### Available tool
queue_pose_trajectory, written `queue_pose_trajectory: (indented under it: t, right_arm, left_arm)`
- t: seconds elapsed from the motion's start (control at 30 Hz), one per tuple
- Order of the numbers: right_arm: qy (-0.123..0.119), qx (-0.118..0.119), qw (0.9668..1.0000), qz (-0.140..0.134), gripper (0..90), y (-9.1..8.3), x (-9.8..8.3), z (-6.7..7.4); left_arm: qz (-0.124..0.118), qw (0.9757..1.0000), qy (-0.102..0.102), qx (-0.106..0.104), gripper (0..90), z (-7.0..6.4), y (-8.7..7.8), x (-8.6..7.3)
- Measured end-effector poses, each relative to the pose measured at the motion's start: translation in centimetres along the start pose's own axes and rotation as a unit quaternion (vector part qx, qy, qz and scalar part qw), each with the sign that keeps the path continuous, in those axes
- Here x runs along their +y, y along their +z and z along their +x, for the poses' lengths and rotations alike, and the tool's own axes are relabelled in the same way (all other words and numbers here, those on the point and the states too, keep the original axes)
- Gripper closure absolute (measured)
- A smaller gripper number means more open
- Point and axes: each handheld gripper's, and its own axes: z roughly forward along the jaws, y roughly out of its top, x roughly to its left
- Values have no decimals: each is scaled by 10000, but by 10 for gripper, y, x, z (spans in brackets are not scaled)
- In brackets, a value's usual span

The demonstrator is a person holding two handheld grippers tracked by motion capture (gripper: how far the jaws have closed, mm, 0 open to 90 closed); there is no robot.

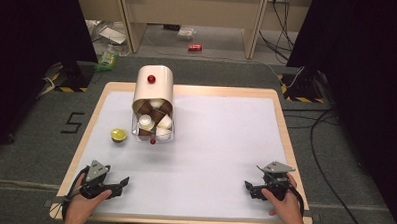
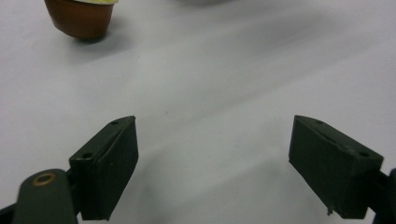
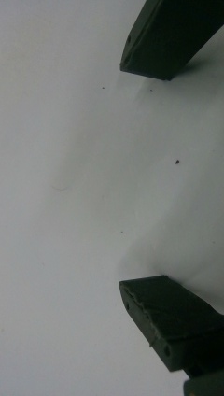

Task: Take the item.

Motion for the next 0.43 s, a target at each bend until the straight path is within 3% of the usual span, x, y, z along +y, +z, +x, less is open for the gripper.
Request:
queue_pose_trajectory:
  t: [0.43]
  right_arm:
    - [-5, -1, 10000, 0, 4, 0, 0, 0]
  left_arm:
    - [4, 10000, -18, -20, 146, 1, 2, -8]
